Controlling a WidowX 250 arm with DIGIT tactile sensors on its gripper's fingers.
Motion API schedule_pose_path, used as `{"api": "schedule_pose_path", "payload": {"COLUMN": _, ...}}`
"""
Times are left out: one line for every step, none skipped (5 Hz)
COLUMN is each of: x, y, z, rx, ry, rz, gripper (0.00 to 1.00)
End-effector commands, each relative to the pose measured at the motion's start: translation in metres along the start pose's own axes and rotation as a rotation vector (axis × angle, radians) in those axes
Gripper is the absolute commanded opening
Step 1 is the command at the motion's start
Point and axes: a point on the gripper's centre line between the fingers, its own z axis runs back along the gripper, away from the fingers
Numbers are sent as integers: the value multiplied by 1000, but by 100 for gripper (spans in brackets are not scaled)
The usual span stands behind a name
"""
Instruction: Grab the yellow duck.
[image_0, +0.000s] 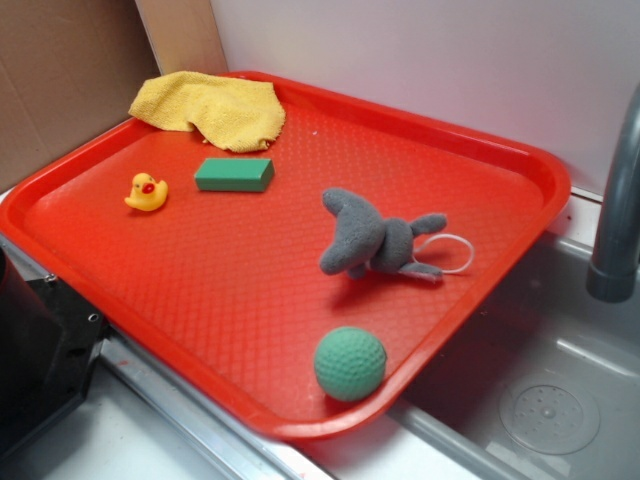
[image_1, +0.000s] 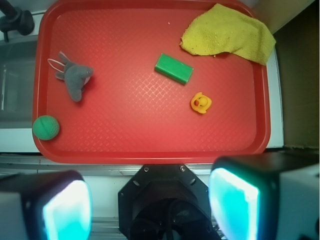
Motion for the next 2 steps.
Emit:
{"api": "schedule_pose_path", "payload": {"x": 0, "y": 0, "z": 0, "rx": 0, "ry": 0, "rz": 0, "gripper": 100}}
{"api": "schedule_pose_path", "payload": {"x": 6, "y": 8, "z": -2, "rx": 5, "ry": -11, "rz": 12, "gripper": 100}}
